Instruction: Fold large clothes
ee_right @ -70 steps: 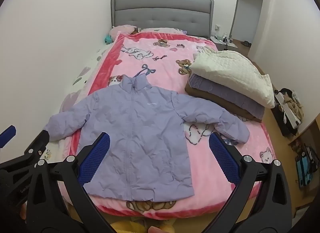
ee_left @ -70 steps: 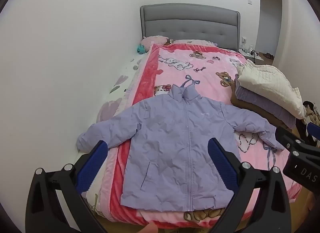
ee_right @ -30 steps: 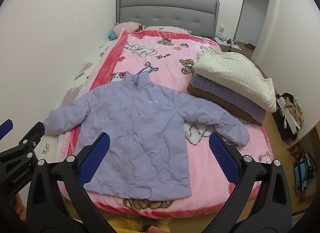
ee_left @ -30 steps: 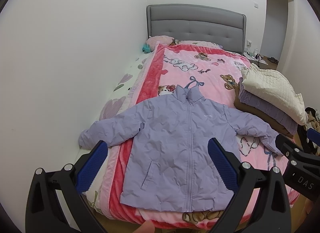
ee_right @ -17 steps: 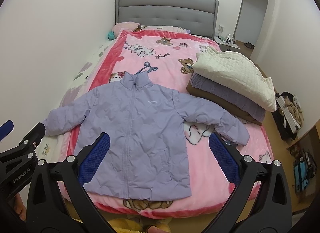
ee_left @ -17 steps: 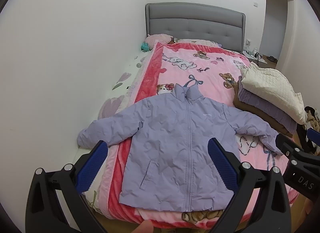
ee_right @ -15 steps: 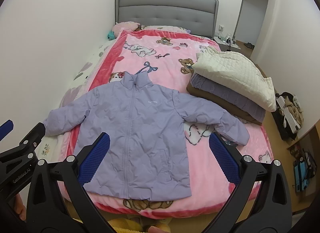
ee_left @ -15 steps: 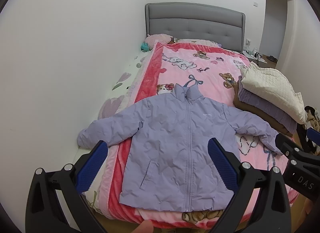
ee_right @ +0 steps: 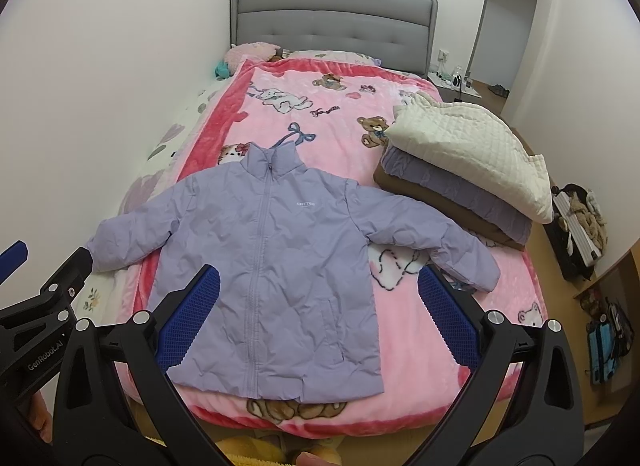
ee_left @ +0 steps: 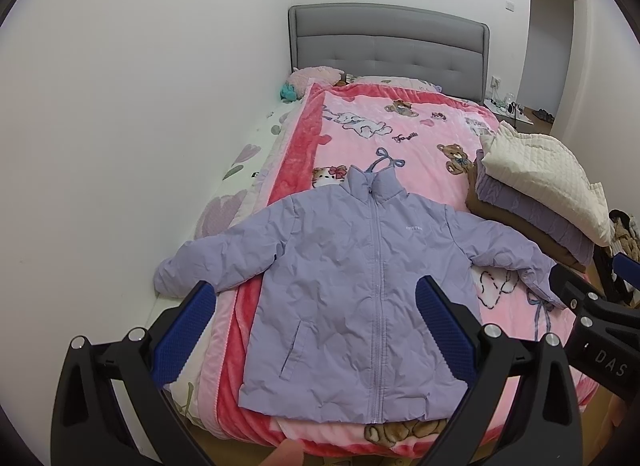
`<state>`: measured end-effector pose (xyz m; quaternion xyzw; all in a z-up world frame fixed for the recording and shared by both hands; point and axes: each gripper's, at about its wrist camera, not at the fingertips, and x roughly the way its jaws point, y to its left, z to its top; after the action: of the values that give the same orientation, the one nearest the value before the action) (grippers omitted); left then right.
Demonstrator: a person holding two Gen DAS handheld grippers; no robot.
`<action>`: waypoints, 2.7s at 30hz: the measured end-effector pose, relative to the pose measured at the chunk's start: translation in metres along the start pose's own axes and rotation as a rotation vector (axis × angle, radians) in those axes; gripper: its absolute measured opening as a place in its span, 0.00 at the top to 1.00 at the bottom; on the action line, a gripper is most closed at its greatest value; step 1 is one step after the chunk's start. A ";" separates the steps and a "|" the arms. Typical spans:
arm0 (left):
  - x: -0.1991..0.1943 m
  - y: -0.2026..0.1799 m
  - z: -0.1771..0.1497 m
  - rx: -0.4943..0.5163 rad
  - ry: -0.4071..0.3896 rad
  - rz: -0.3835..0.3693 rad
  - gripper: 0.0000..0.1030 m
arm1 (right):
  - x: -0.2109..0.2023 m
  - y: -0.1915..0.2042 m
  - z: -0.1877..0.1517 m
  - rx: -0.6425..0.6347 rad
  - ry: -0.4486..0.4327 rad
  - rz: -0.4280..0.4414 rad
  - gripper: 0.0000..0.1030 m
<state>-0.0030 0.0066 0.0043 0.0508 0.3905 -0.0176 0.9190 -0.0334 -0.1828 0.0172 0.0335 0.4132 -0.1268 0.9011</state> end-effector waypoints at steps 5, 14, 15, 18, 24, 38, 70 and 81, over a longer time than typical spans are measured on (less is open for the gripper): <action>0.000 -0.001 -0.002 -0.001 0.000 0.003 0.04 | 0.000 0.000 0.000 0.001 -0.001 -0.002 0.08; 0.028 0.006 -0.011 -0.056 0.052 -0.020 0.04 | 0.005 0.004 -0.003 0.027 -0.002 0.034 0.08; 0.033 0.010 -0.014 -0.076 0.060 -0.025 0.04 | 0.006 0.005 -0.003 0.031 -0.005 0.044 0.08; 0.047 0.024 -0.014 -0.095 0.068 -0.042 0.04 | 0.010 0.009 -0.003 0.060 -0.047 0.110 0.08; 0.090 0.053 -0.019 -0.170 0.125 -0.035 0.04 | 0.047 0.020 0.002 -0.003 -0.051 0.157 0.08; 0.205 0.194 -0.071 -0.690 -0.015 -0.044 0.04 | 0.167 0.080 0.028 -0.078 0.043 0.298 0.08; 0.444 0.369 -0.110 -1.136 -0.289 -0.332 0.27 | 0.275 0.234 0.008 -0.196 0.203 0.298 0.08; 0.409 0.225 0.046 -0.551 -0.324 -0.535 0.75 | 0.266 0.132 0.002 0.017 0.172 0.233 0.08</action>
<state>0.3303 0.2288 -0.2399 -0.3036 0.2303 -0.1585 0.9109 0.1687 -0.1091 -0.1881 0.0998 0.4811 -0.0215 0.8707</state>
